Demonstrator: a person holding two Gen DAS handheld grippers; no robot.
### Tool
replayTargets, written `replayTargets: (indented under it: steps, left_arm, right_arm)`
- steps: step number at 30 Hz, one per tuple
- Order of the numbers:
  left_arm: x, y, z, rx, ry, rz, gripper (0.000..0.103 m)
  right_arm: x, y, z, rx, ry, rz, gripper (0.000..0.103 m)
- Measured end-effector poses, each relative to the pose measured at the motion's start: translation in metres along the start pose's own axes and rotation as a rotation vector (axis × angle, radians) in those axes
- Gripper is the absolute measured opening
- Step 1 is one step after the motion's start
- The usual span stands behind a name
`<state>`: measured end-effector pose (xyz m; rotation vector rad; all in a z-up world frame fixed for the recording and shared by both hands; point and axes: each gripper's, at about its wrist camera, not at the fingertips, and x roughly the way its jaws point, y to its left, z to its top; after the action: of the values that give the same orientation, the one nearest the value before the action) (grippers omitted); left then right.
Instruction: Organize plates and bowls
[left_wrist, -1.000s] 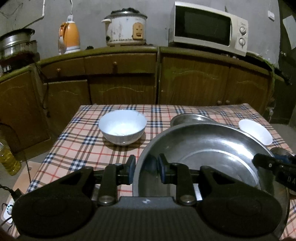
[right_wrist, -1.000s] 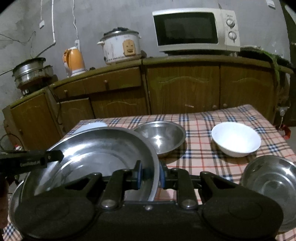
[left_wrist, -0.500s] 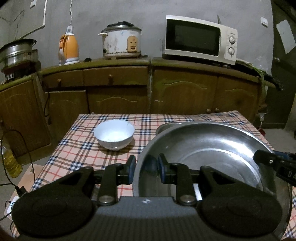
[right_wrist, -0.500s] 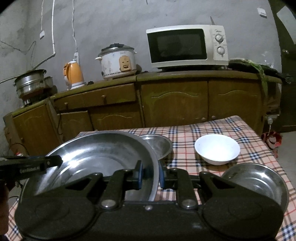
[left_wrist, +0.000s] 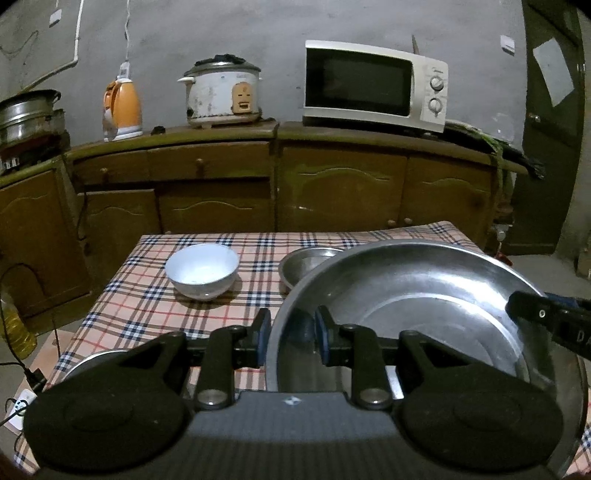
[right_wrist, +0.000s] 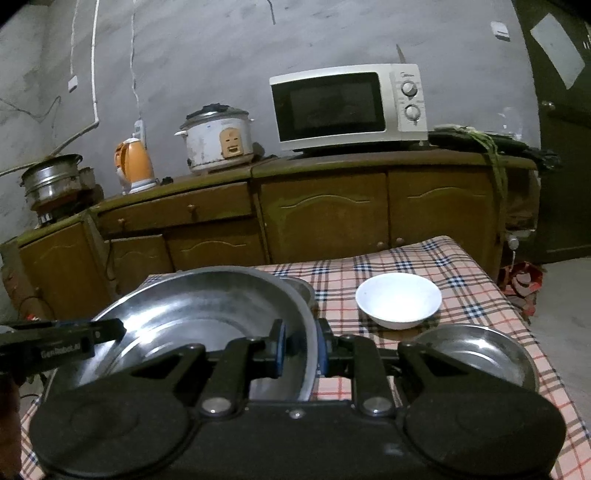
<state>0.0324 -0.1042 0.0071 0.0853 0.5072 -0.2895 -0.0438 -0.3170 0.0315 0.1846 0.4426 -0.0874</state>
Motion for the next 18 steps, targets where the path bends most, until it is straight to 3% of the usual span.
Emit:
replayTargets:
  steps: [18]
  left_arm:
    - [-0.005, -0.025, -0.017, 0.024, 0.008, -0.026, 0.026]
  right_arm:
    - [-0.020, -0.026, -0.017, 0.026, 0.010, -0.042, 0.023]
